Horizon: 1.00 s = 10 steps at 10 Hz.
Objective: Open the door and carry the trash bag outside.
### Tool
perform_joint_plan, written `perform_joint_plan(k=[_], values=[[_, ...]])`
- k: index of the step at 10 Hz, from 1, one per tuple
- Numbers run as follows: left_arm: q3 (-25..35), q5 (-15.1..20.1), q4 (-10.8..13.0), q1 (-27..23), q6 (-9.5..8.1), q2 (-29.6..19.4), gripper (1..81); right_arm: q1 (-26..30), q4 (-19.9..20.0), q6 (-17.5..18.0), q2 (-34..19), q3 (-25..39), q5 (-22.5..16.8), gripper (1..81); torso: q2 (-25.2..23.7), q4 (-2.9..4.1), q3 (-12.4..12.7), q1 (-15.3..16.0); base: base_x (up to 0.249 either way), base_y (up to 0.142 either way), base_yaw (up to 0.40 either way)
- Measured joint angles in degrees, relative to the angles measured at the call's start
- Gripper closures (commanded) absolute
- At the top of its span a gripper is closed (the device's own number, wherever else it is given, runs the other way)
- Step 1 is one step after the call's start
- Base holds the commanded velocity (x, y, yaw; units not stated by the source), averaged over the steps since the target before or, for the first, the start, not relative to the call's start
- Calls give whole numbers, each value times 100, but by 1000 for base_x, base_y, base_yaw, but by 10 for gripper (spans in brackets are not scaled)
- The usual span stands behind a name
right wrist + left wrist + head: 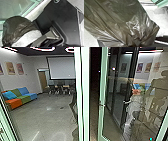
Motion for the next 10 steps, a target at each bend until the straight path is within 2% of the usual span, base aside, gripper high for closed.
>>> perform_joint_plan(k=[7, 10], values=[[-85, -15, 2, -37, 0, -2, 811, 15, -34, -65, 363, -669, -4, 10, 2, 0, 0, 5, 0, 0, 0], [-85, -6, 2, -39, 0, 0, 811, 10, -108, -76, 443, -742, -22, 10, 2, 0, 0, 5, 0, 0, 0]])
